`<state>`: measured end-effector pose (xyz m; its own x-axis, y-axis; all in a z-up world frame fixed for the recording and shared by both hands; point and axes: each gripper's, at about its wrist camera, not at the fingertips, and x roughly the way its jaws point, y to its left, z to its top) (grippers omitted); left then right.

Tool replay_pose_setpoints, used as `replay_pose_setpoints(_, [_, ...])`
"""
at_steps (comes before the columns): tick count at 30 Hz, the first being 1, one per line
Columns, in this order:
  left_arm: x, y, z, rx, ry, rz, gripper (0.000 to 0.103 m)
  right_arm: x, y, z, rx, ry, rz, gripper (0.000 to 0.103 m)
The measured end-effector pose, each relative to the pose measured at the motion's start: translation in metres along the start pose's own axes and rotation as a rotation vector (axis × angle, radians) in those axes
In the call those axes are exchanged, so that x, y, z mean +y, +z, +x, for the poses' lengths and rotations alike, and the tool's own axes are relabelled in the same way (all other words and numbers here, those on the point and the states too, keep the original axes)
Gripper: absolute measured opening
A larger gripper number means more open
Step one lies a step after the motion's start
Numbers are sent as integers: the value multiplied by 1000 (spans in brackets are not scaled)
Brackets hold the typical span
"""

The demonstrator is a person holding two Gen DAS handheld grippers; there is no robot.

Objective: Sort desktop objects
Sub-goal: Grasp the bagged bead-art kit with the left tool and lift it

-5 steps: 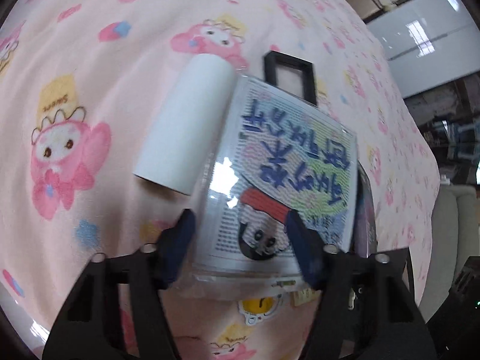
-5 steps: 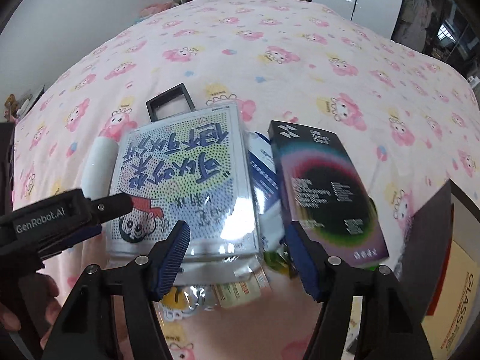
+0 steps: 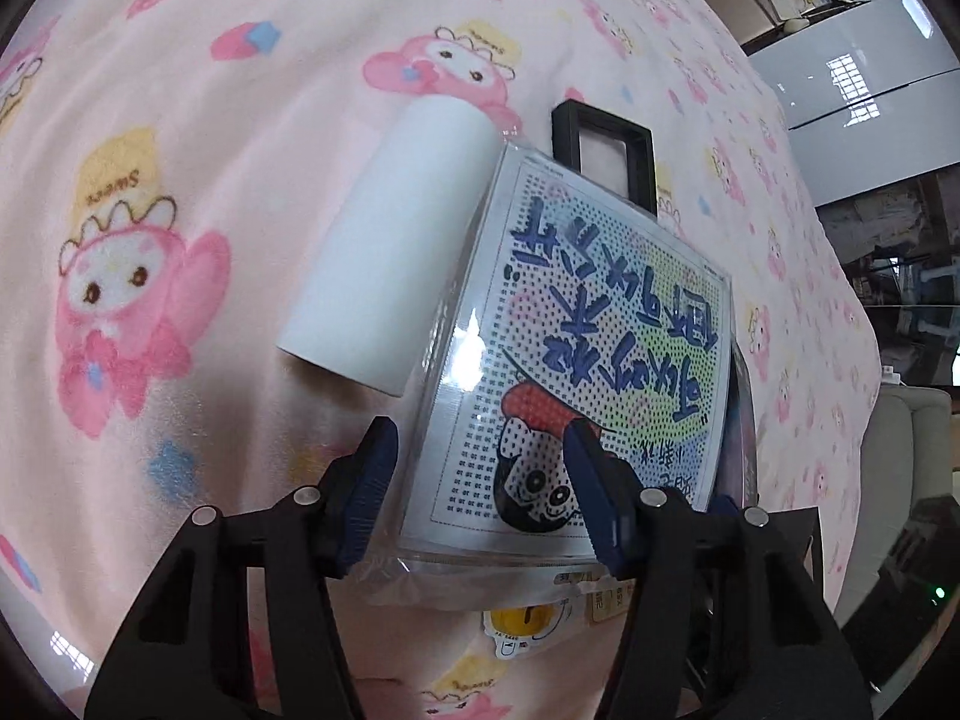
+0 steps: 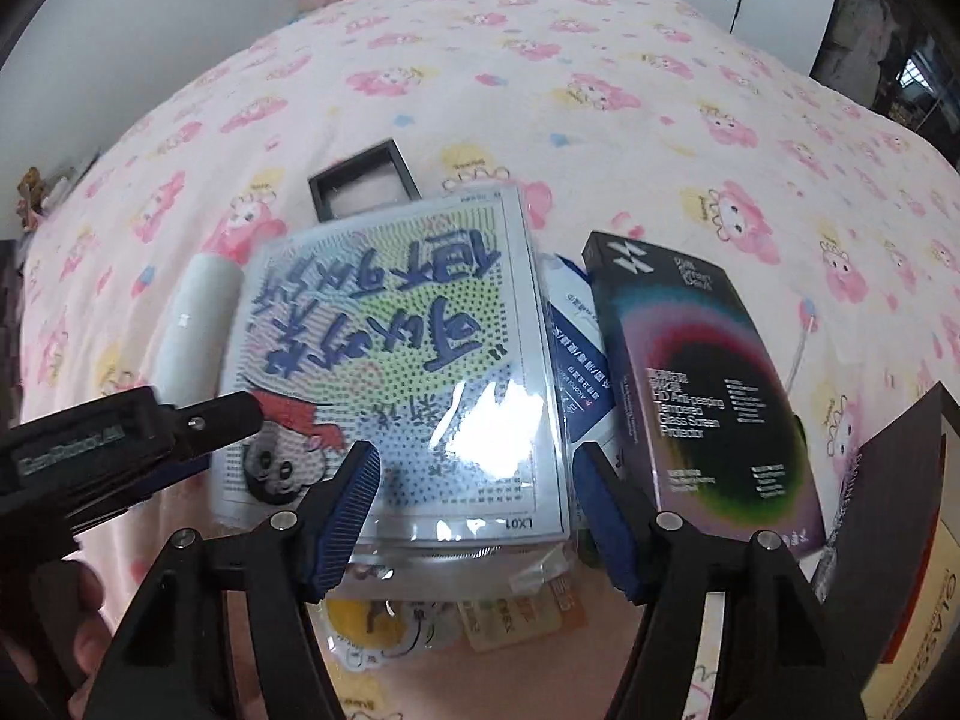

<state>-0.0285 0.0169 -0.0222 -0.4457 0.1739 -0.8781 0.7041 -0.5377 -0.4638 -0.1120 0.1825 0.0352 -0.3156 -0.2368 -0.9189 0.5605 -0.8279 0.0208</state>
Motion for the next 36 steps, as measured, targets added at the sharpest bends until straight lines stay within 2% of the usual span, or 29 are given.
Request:
replay_pose_setpoints(2, [-2, 30, 18, 11, -1, -21, 60, 2, 0, 3, 3, 8, 8, 64])
replay_pose_setpoints(3, [5, 27, 13, 14, -14, -31, 66, 4, 0, 4, 4, 12, 13, 64])
replay_pose_setpoints(5, [16, 12, 0, 16, -33, -41, 66, 6, 1, 7, 7, 20, 21, 64])
replay_pose_setpoints(10, [0, 11, 3, -16, -4, -33, 68, 5, -5, 8, 6, 51, 28, 63])
replay_pose_setpoints(13, [7, 8, -14, -30, -30, -43, 75, 2, -11, -10, 13, 87, 33, 59])
replay_pose_setpoints(15, [3, 2, -24, -44, -20, -9, 76, 2, -17, -25, 16, 112, 29, 59])
replay_pose_setpoints(18, [-1, -6, -29, -29, 0, 39, 79, 4, -49, -46, 19, 110, 18, 59])
replay_pose_setpoints(21, [2, -4, -17, -15, 3, 8, 77, -2, -75, -53, 54, 122, 41, 59])
replay_pose_setpoints(22, [6, -3, -14, -15, 1, -16, 72, -5, -75, -52, 58, 131, 66, 58])
replay_pose_setpoints(24, [9, 3, -14, -33, 26, 8, 67, -9, -73, -51, 47, 150, 121, 58])
replay_pose_setpoints(26, [9, 7, -16, -44, 60, 35, 65, -14, -69, -42, 29, 101, 131, 59])
replay_pose_setpoints(29, [7, 8, -12, -21, 90, 53, 65, -19, -59, -26, 27, 122, 143, 59])
replay_pose_setpoints(30, [7, 8, -10, -13, 105, 54, 67, -19, -55, -18, 32, 133, 144, 59])
replay_pose_setpoints(31, [5, 6, -6, 6, 97, 65, 79, -19, -52, -10, 48, 143, 142, 60])
replay_pose_setpoints(33, [-2, 2, 3, 44, 99, 102, 88, -16, -50, 3, 60, 147, 139, 60])
replay_pose_setpoints(36, [-9, -2, 0, 25, 119, 138, 87, -12, -53, 5, 52, 122, 149, 64])
